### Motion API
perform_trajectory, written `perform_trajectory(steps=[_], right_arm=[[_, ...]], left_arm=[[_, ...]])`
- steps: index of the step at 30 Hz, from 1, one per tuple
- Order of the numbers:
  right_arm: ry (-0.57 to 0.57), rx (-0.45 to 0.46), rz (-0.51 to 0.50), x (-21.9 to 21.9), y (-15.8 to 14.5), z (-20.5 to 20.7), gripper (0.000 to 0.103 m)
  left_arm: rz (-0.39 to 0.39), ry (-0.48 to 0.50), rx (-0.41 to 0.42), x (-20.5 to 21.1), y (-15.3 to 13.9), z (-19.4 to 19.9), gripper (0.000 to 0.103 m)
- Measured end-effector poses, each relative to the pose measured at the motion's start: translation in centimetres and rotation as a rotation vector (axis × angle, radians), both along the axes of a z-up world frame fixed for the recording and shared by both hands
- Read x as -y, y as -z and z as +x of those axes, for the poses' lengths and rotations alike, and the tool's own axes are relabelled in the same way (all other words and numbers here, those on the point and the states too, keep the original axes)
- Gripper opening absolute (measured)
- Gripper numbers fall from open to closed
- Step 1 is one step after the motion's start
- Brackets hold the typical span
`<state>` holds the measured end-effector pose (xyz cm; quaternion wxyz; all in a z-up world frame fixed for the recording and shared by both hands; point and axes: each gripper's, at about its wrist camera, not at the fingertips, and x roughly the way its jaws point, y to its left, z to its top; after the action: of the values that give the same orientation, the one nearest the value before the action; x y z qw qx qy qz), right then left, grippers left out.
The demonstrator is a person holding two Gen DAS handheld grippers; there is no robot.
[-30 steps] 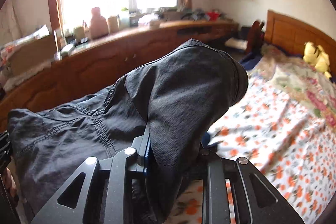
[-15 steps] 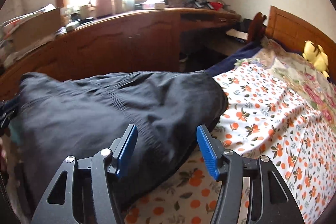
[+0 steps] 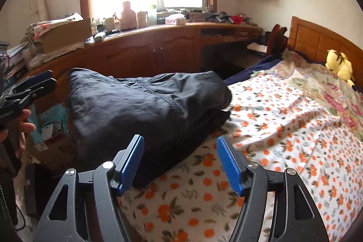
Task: Fold large clothes
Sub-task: 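Lower the bundle beside the bed near the desk and open both grippers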
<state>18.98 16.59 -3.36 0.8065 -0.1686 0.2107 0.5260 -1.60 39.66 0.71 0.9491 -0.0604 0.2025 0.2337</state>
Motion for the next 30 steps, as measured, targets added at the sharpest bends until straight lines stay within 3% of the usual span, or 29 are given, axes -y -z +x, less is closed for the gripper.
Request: perform_trajectory(steps=[14,18,25,30], right_arm=[[0.105,0.032,0.066,12.2,0.8,-0.3,0.076],[0.157,0.047,0.079,15.0,1.5,-1.0,0.08],[0.276,0.044,0.119,20.0,2.5,-3.4,0.085],[0.364,0.033,0.13,23.4,3.2,-6.0,0.085]], left_arm=[[-0.033,0.206,0.004,12.6,0.1,5.2,0.087],[-0.052,0.265,-0.006,16.4,0.9,6.3,0.087],[0.002,0.319,-0.037,22.5,3.0,6.5,0.087],[-0.043,0.363,-0.072,26.1,4.7,6.4,0.087]])
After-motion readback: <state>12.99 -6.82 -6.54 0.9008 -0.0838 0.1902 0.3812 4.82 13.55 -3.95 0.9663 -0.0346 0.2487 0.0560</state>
